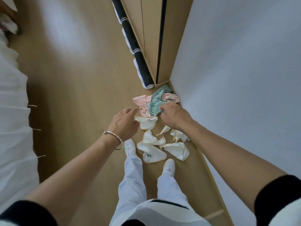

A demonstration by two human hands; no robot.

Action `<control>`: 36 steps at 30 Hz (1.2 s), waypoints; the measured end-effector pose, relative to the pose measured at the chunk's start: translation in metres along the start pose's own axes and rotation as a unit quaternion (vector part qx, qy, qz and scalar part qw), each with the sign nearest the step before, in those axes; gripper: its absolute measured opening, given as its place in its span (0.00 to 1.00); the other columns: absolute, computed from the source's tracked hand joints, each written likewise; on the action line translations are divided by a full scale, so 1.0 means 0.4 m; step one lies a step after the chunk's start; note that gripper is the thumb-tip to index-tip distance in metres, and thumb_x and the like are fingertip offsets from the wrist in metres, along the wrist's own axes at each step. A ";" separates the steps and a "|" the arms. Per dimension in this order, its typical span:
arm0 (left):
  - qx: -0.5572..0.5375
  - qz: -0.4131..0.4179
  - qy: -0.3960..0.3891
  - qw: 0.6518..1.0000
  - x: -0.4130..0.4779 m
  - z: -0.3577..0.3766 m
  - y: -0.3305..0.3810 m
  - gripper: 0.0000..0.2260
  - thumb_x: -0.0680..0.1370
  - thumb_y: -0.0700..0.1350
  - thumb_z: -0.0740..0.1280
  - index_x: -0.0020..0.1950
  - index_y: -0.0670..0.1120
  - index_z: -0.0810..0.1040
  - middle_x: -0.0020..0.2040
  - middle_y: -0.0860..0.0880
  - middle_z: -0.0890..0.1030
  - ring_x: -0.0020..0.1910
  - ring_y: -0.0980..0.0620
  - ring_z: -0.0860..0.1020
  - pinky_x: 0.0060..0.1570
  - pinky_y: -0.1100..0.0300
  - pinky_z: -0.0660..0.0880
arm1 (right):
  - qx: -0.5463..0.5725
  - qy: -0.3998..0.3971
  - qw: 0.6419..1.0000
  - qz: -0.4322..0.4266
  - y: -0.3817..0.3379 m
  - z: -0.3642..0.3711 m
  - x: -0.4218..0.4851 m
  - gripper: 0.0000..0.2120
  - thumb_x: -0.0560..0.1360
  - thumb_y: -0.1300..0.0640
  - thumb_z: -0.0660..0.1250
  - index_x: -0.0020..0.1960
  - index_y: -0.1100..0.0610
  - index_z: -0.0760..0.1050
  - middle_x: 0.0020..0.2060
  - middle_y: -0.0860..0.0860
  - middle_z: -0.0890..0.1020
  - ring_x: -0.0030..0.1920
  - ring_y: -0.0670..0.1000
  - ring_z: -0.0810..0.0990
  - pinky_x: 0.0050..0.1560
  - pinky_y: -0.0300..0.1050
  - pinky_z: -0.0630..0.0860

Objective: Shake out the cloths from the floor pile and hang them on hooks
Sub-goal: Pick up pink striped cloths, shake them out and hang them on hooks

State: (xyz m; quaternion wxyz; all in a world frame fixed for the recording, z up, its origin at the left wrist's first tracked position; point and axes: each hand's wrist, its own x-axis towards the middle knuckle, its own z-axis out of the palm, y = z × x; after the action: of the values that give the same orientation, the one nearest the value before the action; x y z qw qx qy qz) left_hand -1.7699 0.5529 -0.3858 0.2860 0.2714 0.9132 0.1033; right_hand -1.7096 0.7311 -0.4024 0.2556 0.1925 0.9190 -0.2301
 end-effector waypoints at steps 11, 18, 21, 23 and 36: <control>0.056 0.092 -0.059 0.992 0.452 0.135 -0.146 0.26 0.77 0.41 0.58 0.75 0.49 0.60 0.71 0.48 0.69 0.69 0.47 0.66 0.67 0.52 0.64 | 0.039 -0.045 0.995 0.082 0.072 0.161 0.403 0.16 0.78 0.55 0.56 0.64 0.57 0.72 0.63 0.54 0.72 0.61 0.57 0.73 0.60 0.52 0.72; 0.069 0.083 -0.068 0.992 0.704 0.431 -0.316 0.25 0.77 0.42 0.58 0.74 0.50 0.60 0.70 0.50 0.69 0.67 0.48 0.67 0.67 0.53 0.65 | 0.034 -0.084 0.993 0.075 0.176 0.453 0.722 0.14 0.78 0.56 0.56 0.61 0.56 0.72 0.61 0.54 0.72 0.59 0.57 0.73 0.57 0.49 0.71; 0.067 0.049 -0.092 0.992 0.782 0.587 -0.411 0.24 0.77 0.41 0.58 0.73 0.50 0.62 0.69 0.49 0.70 0.66 0.47 0.68 0.65 0.52 0.66 | 0.038 -0.114 0.990 0.080 0.230 0.611 0.825 0.17 0.79 0.54 0.56 0.65 0.54 0.71 0.64 0.54 0.71 0.62 0.56 0.72 0.58 0.49 0.70; 0.076 0.026 -0.114 0.990 0.828 0.687 -0.470 0.23 0.76 0.41 0.58 0.72 0.50 0.62 0.68 0.48 0.70 0.65 0.45 0.69 0.64 0.50 0.67 | 0.039 -0.138 0.986 0.082 0.260 0.708 0.881 0.19 0.79 0.53 0.57 0.69 0.52 0.69 0.67 0.53 0.69 0.64 0.56 0.71 0.59 0.48 0.69; 0.078 0.001 -0.147 0.986 1.021 1.109 -0.654 0.21 0.74 0.41 0.58 0.68 0.49 0.68 0.63 0.47 0.73 0.62 0.45 0.70 0.61 0.50 0.69 | 0.037 -0.171 0.984 0.029 0.353 1.108 1.197 0.21 0.78 0.54 0.55 0.72 0.49 0.67 0.73 0.51 0.61 0.70 0.56 0.65 0.68 0.51 0.66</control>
State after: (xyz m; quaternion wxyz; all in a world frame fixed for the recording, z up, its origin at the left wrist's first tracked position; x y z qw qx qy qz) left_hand -1.9091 0.5766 -1.0276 0.3952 0.3061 0.8660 -0.0089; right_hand -1.8548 0.7289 -1.0538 0.4081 0.1866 0.8469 -0.2854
